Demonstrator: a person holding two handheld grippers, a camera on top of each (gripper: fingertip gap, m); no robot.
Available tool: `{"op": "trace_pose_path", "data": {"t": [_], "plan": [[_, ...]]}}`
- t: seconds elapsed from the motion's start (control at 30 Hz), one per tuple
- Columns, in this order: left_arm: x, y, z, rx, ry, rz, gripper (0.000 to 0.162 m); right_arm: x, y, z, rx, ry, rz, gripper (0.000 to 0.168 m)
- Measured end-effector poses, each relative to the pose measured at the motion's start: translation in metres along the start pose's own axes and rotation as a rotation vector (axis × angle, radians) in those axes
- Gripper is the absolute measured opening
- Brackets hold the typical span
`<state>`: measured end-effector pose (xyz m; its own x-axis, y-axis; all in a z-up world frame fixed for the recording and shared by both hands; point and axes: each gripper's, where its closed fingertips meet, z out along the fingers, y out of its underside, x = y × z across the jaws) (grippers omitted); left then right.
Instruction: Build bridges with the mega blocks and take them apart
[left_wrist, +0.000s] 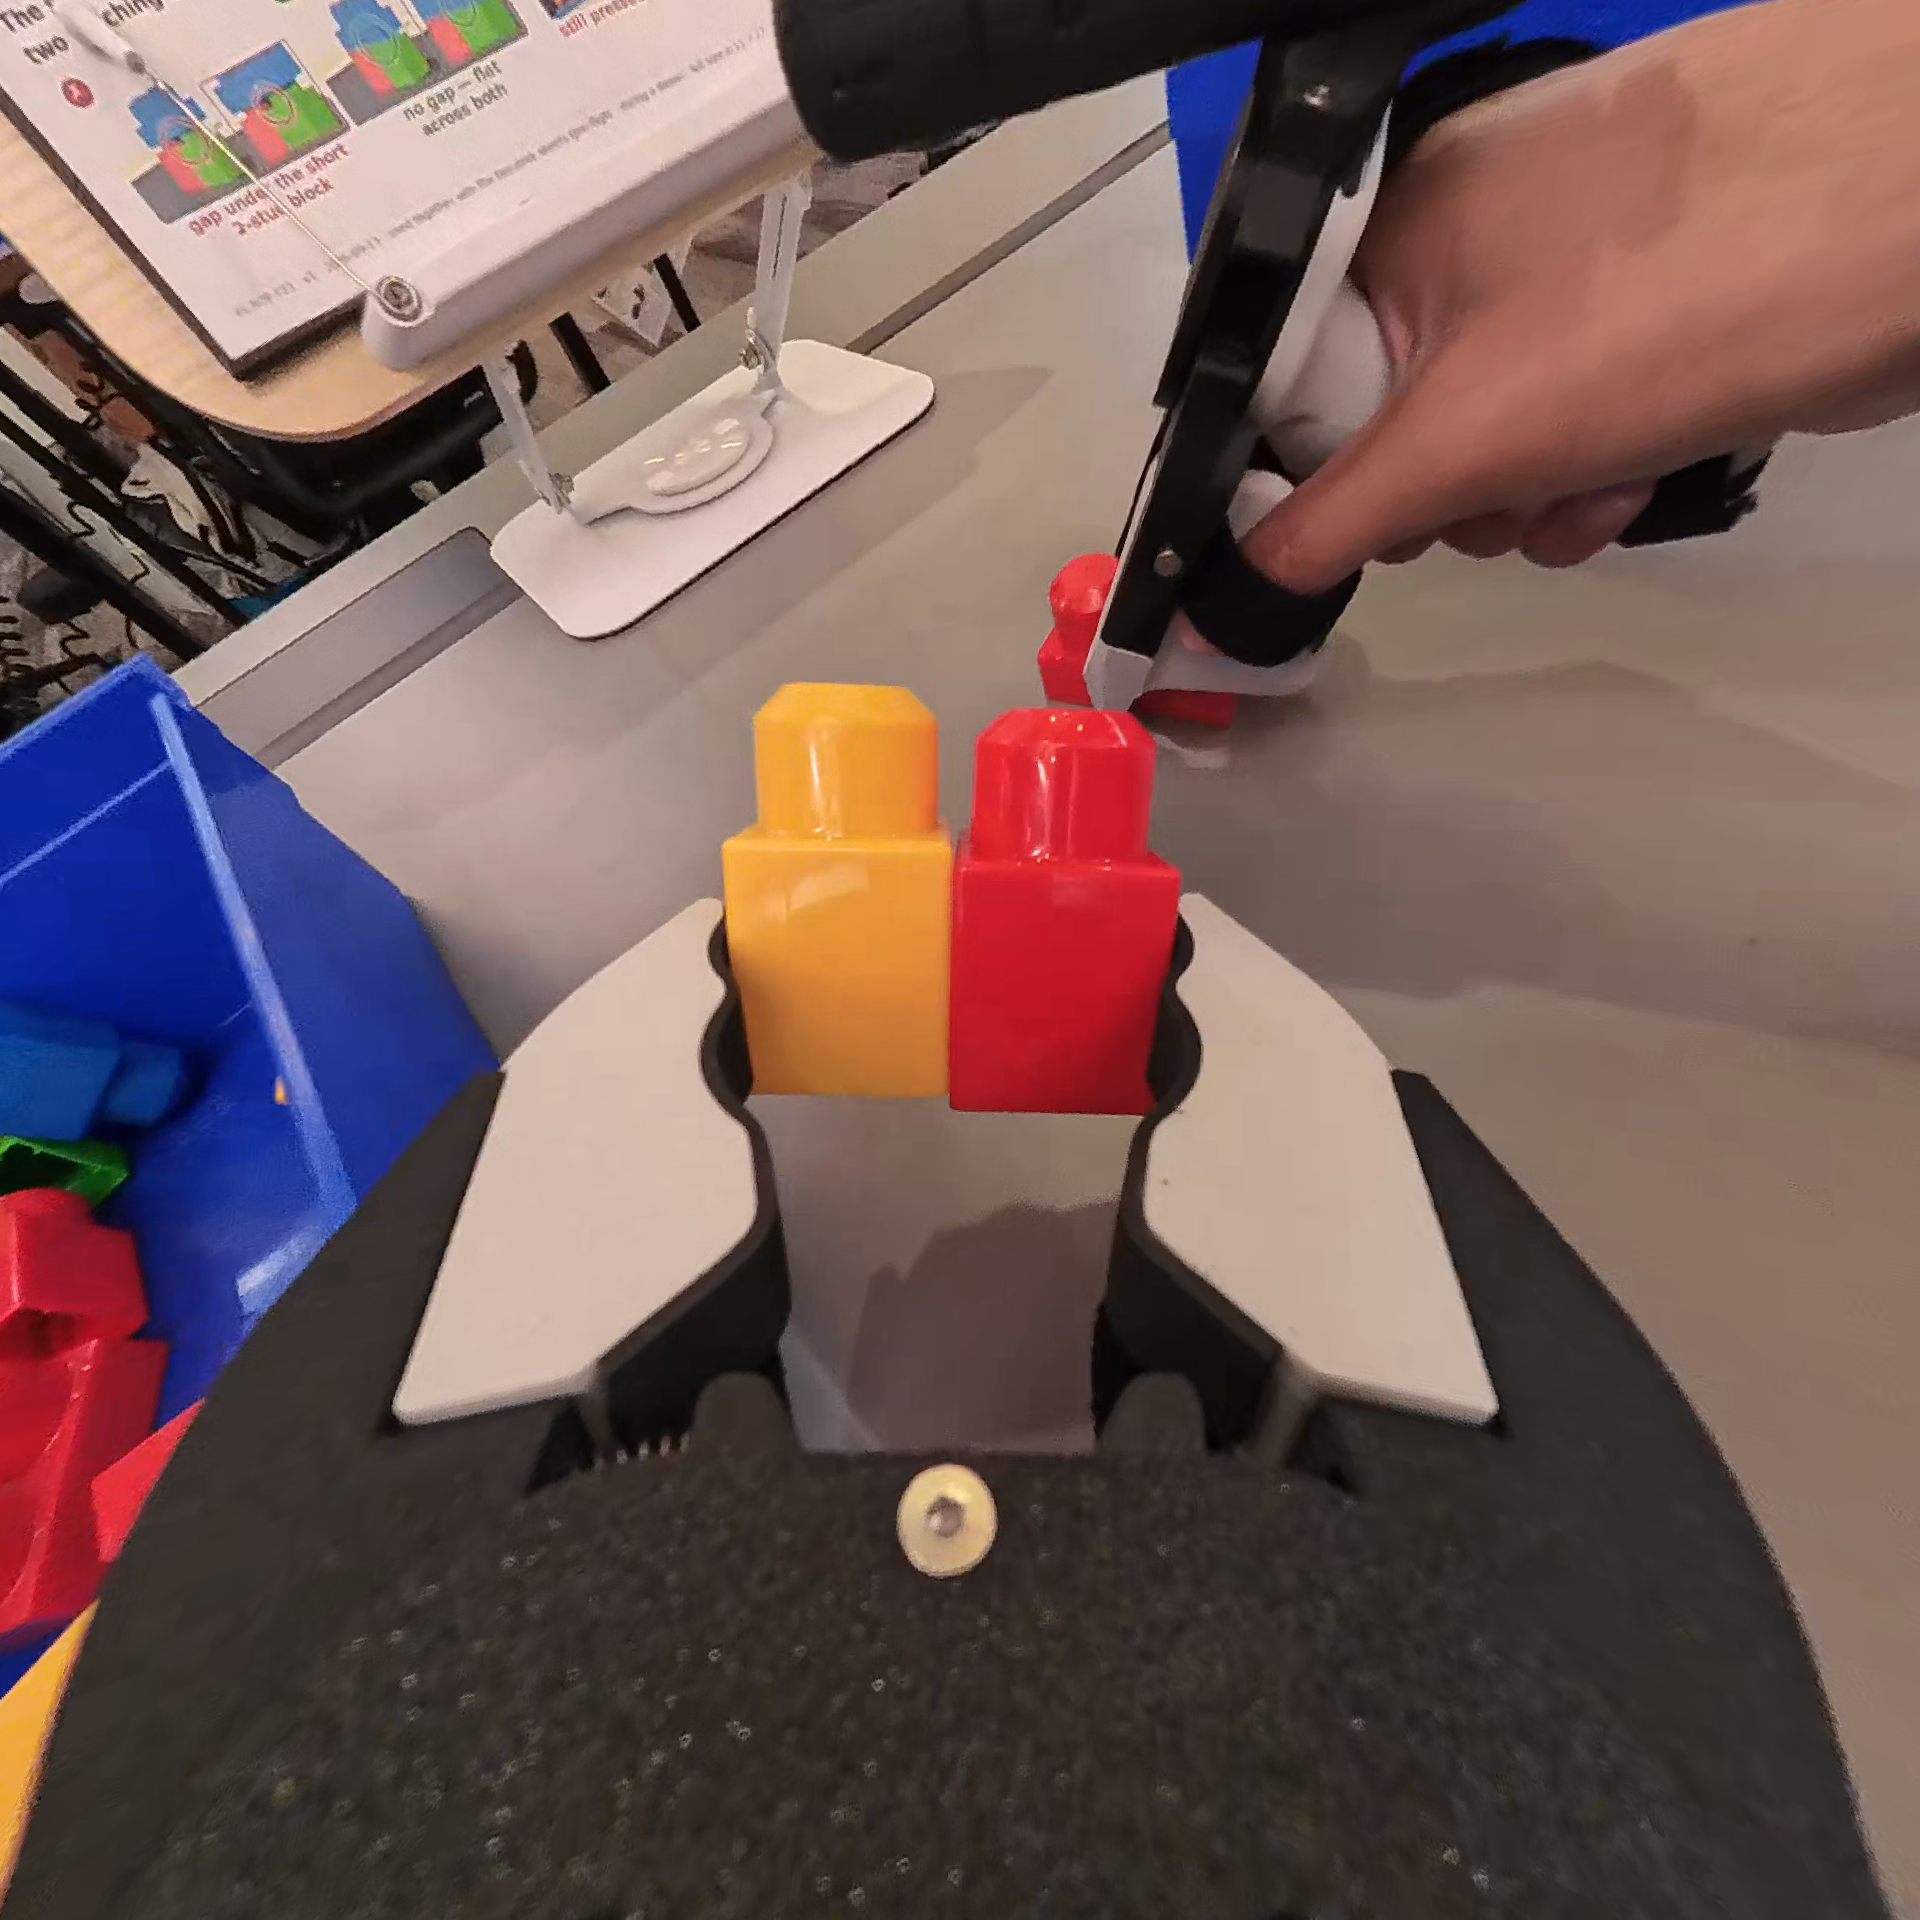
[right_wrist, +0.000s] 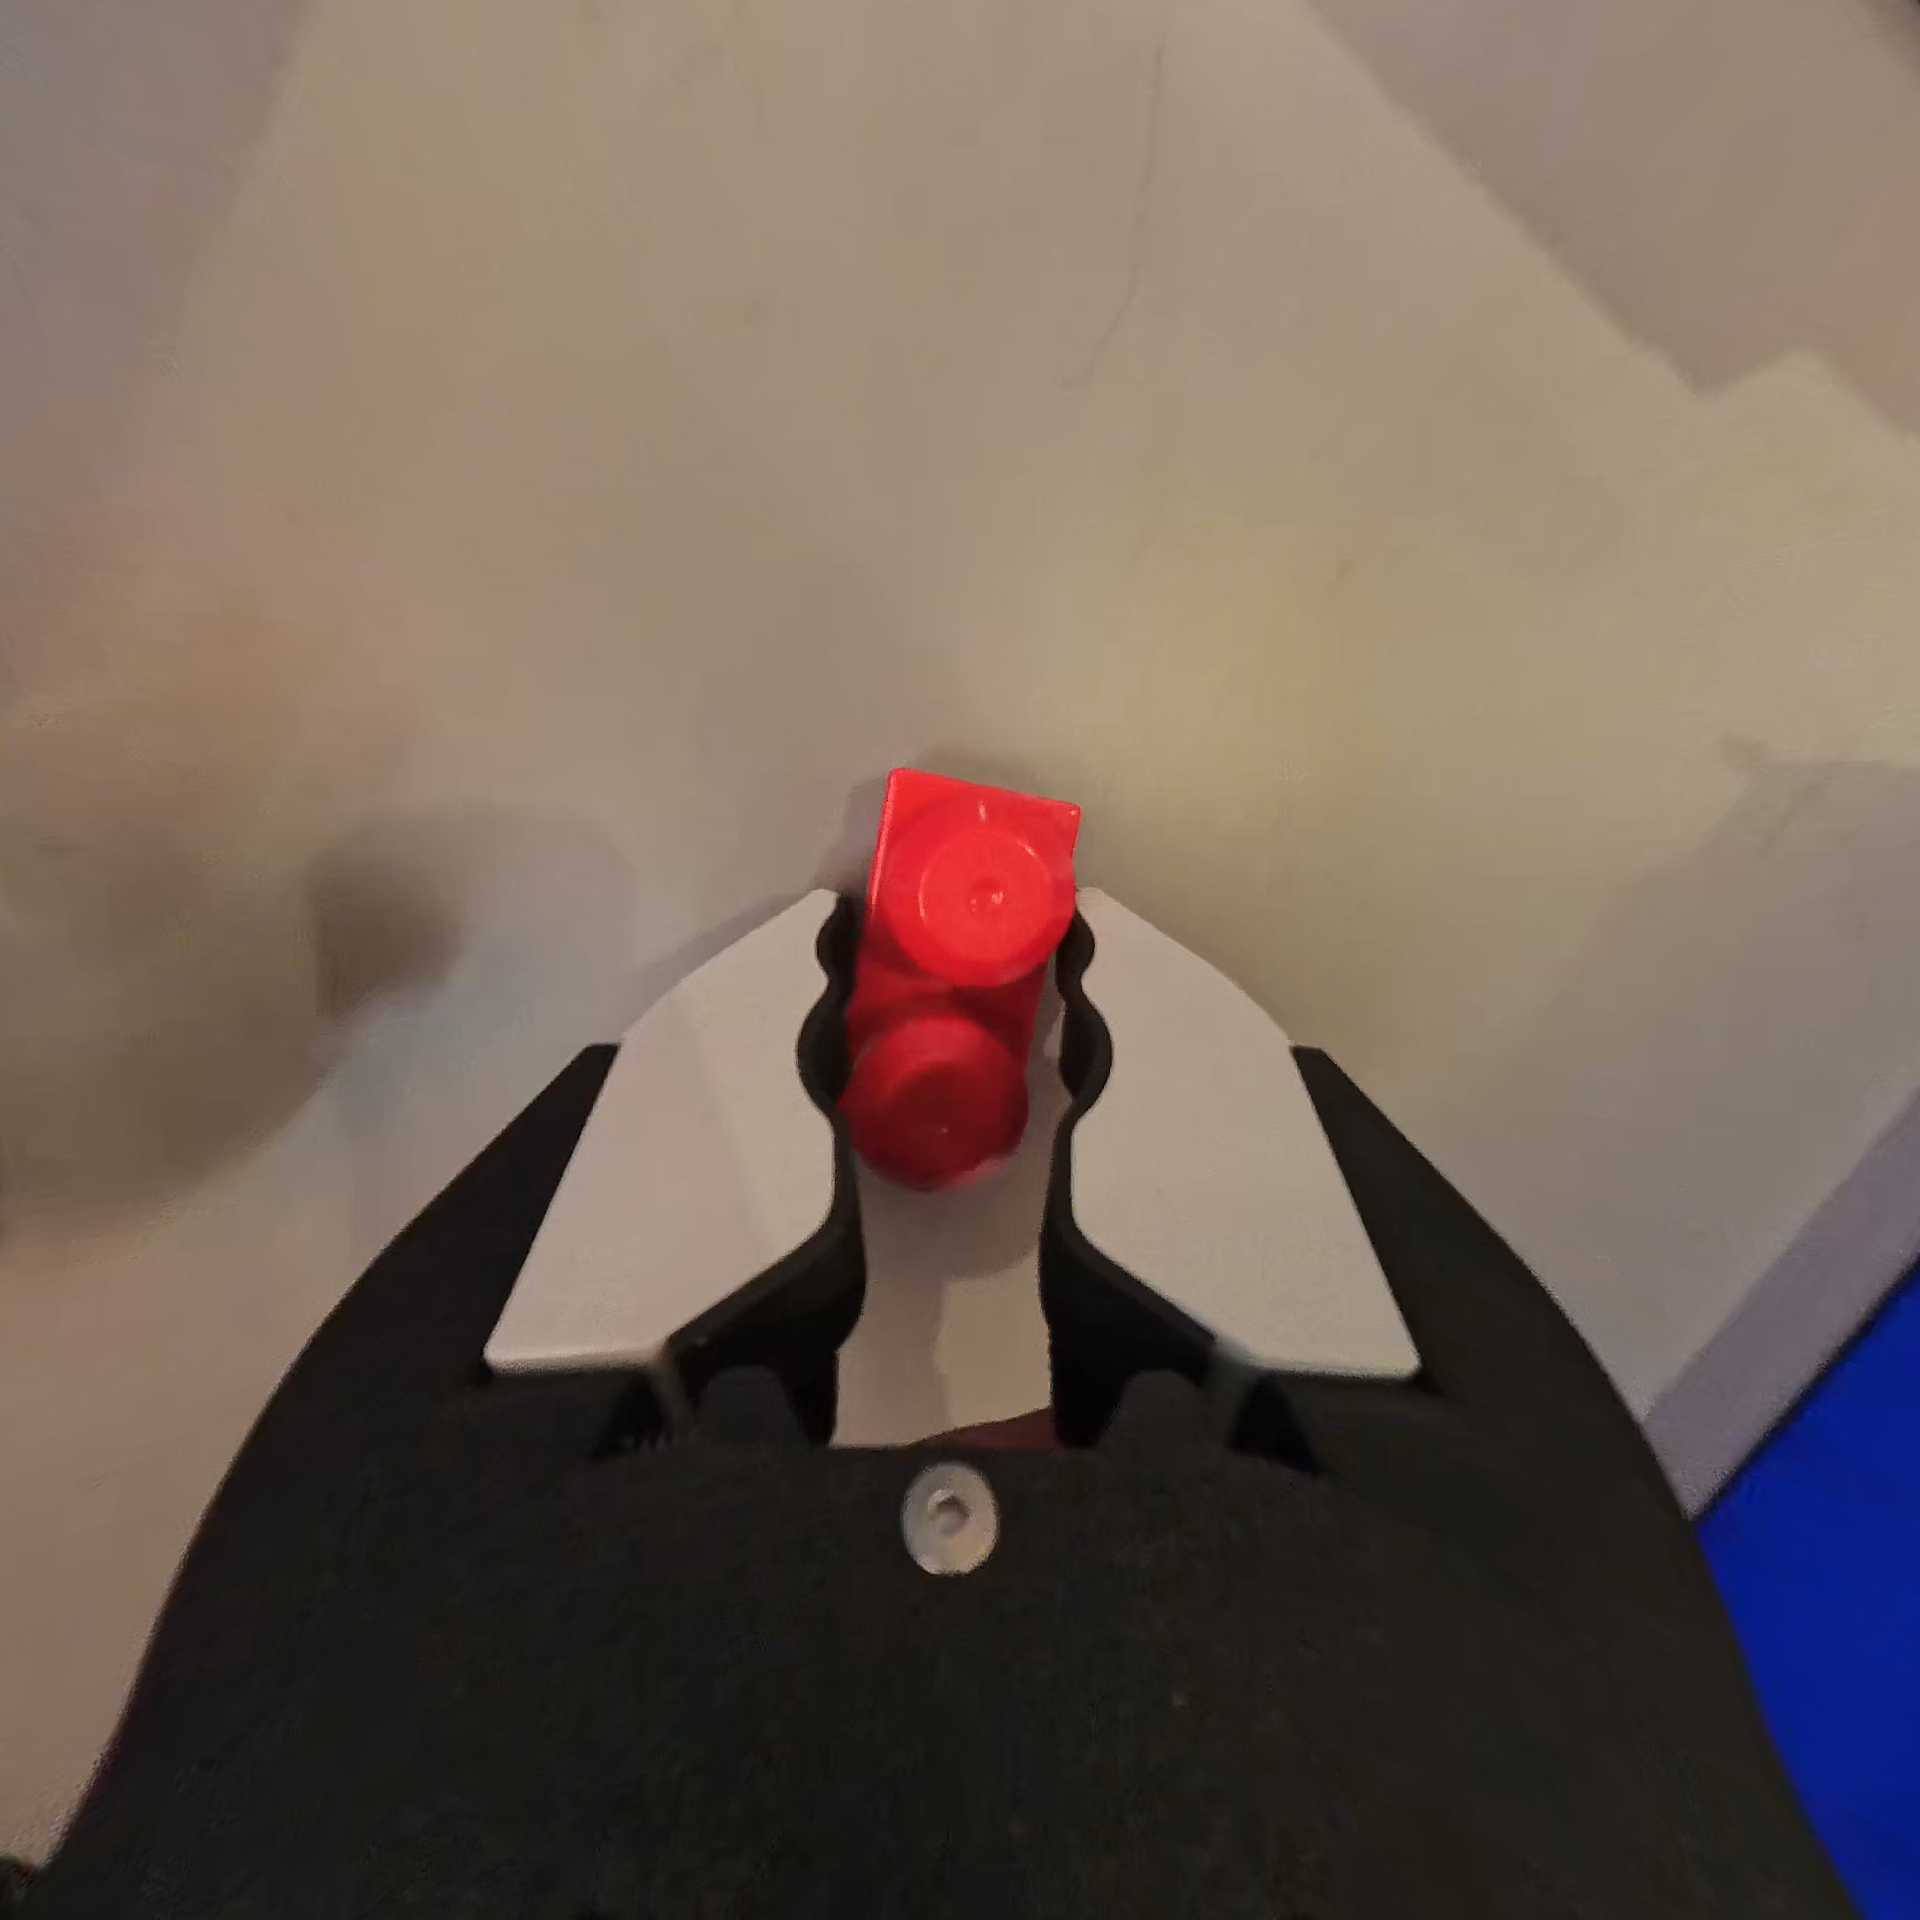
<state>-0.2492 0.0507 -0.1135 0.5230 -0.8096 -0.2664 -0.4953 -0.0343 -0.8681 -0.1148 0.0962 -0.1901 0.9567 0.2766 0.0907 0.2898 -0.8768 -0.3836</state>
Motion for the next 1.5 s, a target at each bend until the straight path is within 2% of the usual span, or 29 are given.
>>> {"op": "trace_pose_path", "data": {"t": [0.07, 0.17, 0.23, 0.3, 0.37, 0.47, 0.57, 0.67, 0.77, 0.9, 1.0, 1.17, 1.27, 1.5], "plan": [[0.001, -0.001, -0.001, 0.002, 0.008, 0.008, 0.075, 0.003, -0.008, -0.009, 0.071, -0.014, -0.008, 0.036], [0.002, -0.002, -0.001, 0.005, 0.011, 0.044, 0.075, 0.005, -0.014, -0.045, 0.266, -0.069, -0.081, 0.036], [0.003, -0.002, 0.0, 0.007, 0.021, 0.048, 0.075, 0.001, -0.012, -0.076, 0.436, -0.225, -0.06, 0.036], [0.006, -0.002, 0.002, 0.011, 0.055, 0.038, 0.075, 0.009, 0.0, -0.099, 0.578, -0.379, 0.041, 0.036], [0.013, -0.003, 0.005, 0.02, 0.1, 0.026, 0.075, 0.012, 0.014, -0.124, 0.737, -0.606, 0.125, 0.035], [0.019, -0.003, 0.01, 0.004, 0.113, 0.062, 0.075, 0.025, 0.033, -0.13, 0.792, -0.691, 0.201, 0.035], [0.025, -0.011, 0.018, 0.008, 0.13, 0.14, 0.075, 0.018, 0.031, -0.151, 0.852, -0.874, 0.223, 0.035], [0.027, -0.027, 0.032, 0.005, 0.132, 0.273, 0.075, 0.0, 0.017, -0.158, 0.834, -0.953, 0.179, 0.035], [0.031, -0.047, 0.047, 0.01, 0.148, 0.395, 0.075, -0.016, 0.0, -0.155, 0.794, -0.936, 0.114, 0.035], [0.037, -0.063, 0.066, -0.003, 0.144, 0.508, 0.075, -0.019, -0.015, -0.144, 0.762, -0.895, 0.126, 0.035], [0.039, -0.068, 0.077, 0.004, 0.133, 0.531, 0.075, -0.013, -0.019, -0.133, 0.75, -0.857, 0.162, 0.036], [0.045, -0.07, 0.088, 0.037, 0.149, 0.528, 0.075, -0.011, -0.018, -0.12, 0.727, -0.899, 0.193, 0.036], [0.048, -0.069, 0.091, 0.073, 0.174, 0.505, 0.074, -0.011, -0.016, -0.117, 0.706, -0.934, 0.186, 0.036], [0.052, -0.065, 0.097, 0.073, 0.197, 0.497, 0.074, -0.009, -0.016, -0.104, 0.682, -0.905, 0.198, 0.036]]}}
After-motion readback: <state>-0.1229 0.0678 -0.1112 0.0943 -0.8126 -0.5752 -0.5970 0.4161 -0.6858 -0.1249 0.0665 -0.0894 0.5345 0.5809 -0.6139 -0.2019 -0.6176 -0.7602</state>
